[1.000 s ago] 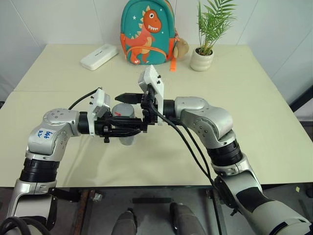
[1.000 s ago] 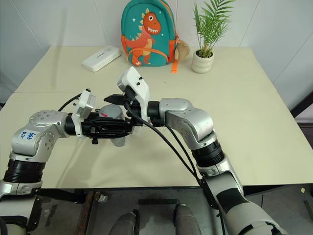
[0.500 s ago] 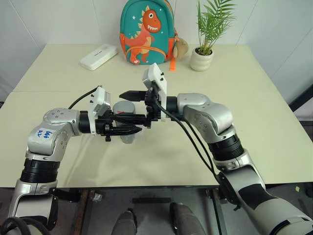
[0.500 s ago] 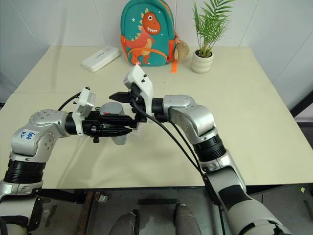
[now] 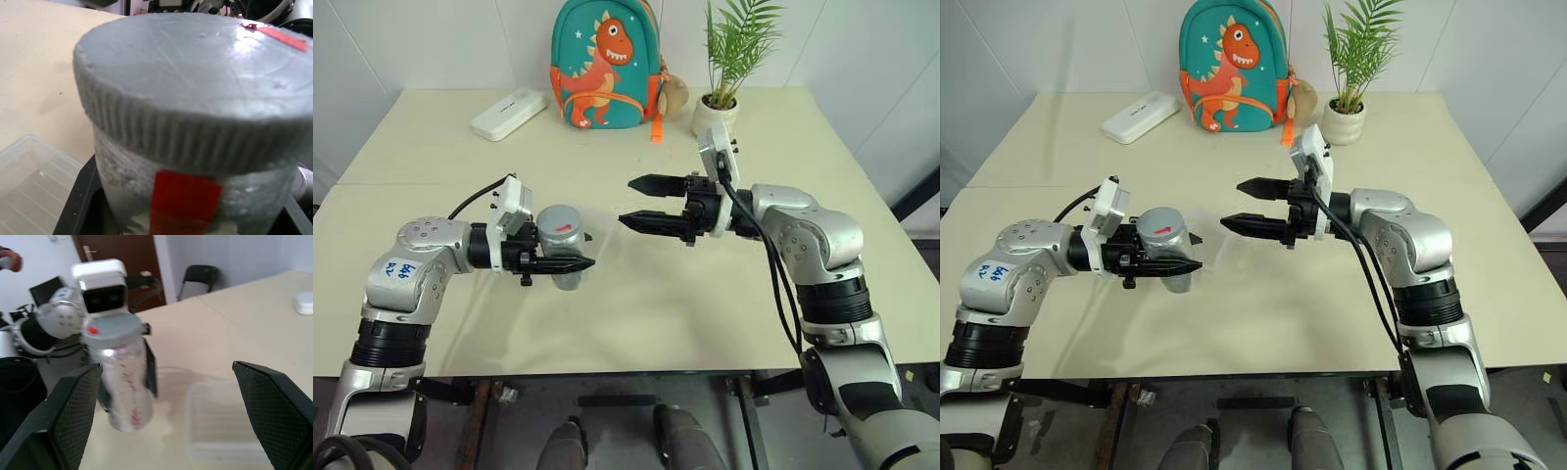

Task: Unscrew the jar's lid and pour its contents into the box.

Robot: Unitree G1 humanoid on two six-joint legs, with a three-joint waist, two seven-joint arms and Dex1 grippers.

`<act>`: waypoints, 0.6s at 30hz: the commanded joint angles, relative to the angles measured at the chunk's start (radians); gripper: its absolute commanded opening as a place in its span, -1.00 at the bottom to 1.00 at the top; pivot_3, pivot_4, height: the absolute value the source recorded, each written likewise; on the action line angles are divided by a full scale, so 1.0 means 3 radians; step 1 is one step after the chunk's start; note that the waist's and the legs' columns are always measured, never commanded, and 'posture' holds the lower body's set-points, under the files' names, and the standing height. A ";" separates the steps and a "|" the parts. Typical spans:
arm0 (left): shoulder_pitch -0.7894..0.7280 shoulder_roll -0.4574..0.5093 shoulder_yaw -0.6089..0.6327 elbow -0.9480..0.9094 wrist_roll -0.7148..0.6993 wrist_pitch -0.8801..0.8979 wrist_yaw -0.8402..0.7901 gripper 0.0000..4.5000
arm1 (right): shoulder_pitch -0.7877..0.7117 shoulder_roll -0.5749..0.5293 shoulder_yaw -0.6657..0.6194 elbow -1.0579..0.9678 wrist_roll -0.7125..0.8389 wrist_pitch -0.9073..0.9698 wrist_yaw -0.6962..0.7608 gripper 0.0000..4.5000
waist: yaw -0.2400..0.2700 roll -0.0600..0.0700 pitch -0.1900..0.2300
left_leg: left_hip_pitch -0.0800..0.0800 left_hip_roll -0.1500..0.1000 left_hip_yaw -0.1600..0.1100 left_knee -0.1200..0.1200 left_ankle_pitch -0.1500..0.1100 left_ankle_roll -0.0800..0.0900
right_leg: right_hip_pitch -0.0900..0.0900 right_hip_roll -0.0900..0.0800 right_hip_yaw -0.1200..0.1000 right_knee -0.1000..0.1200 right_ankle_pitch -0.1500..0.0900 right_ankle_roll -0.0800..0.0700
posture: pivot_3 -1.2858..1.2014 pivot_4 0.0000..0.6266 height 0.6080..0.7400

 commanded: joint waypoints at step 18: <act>-0.0064 0.0036 0.0036 -0.0034 -0.0047 0.0000 -0.0013 -0.12 | -0.0314 0.0865 0.0486 -0.0042 -0.0310 -0.0164 -0.0607 0.99 | 0.0011 0.0000 0.0000 | -0.0001 0.0002 -0.0001 0.0001 0.0000 -0.0001 | 0.0000 0.0002 0.0001 0.0001 0.0000 -0.0001 | 0.03 -0.52 1.00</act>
